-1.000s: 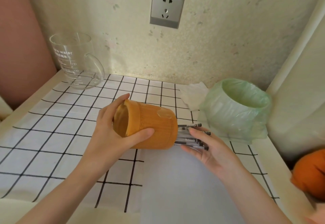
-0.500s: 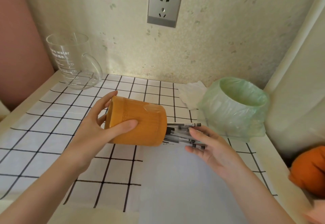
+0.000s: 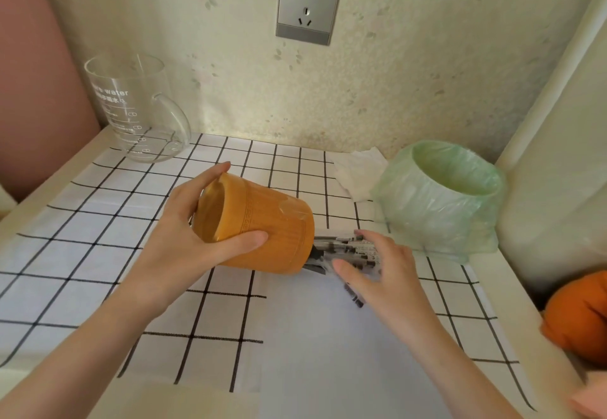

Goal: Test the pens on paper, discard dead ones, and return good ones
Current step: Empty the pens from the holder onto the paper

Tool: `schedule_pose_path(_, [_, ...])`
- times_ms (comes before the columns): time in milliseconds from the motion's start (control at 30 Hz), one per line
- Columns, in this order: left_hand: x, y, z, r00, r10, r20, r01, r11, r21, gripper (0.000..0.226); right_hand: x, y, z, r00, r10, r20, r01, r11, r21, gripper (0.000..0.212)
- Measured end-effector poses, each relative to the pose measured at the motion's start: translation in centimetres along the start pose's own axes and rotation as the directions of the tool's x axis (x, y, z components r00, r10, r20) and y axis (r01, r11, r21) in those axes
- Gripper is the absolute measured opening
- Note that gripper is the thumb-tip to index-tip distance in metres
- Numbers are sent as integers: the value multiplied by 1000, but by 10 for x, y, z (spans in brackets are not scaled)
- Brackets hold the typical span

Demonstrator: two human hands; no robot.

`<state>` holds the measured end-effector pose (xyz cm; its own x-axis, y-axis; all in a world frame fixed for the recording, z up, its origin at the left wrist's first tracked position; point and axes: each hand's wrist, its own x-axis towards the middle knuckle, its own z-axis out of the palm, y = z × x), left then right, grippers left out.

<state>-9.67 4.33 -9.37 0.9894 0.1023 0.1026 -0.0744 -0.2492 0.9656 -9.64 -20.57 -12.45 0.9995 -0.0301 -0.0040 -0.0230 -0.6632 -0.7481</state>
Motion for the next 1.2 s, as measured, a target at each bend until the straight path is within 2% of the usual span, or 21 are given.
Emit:
schedule_pose_path(33, [0,0,0,1000,11,3,-11,1000,5,93,-1,0,0,999,-31,-28,29,998,-60,56])
schedule_pose_path(100, [1,1,0,1000,22,8,-22,1000,6,93,-1,-1,-1,993,-113,-34,111,992,-64,70])
schedule_pose_path(167, [1,1,0,1000,25,10,-25,1000,13,92,0,-3,0,972,-219,79,222,975,-25,82])
schedule_pose_path(267, [1,1,1,999,39,17,-39,999,23,93,4,1,14,895,-370,250,423,881,-211,92])
schedule_pose_path(333, [1,2,0,999,43,20,-43,999,24,93,9,5,24,886,-409,217,458,845,-277,77])
schedule_pose_path(433, [1,2,-3,999,35,17,-35,999,-8,92,19,7,26,861,-494,119,502,791,-351,41])
schedule_pose_path(500, [1,1,-6,1000,23,17,-22,998,-57,93,22,10,24,848,-517,113,518,766,-381,32])
schedule_pose_path(667, [3,3,-8,999,11,36,-6,989,-145,91,19,10,15,841,-524,135,522,718,-460,36])
schedule_pose_path(833, [5,3,-11,999,2,46,5,988,-151,90,18,9,4,852,-486,192,515,715,-473,34])
schedule_pose_path(1000, [6,2,-13,999,2,52,5,991,-131,90,18,17,5,853,-484,195,508,686,-521,40])
schedule_pose_path(1200, [10,3,-21,999,3,42,4,989,-147,97,18,26,-2,880,-444,169,455,688,-565,63])
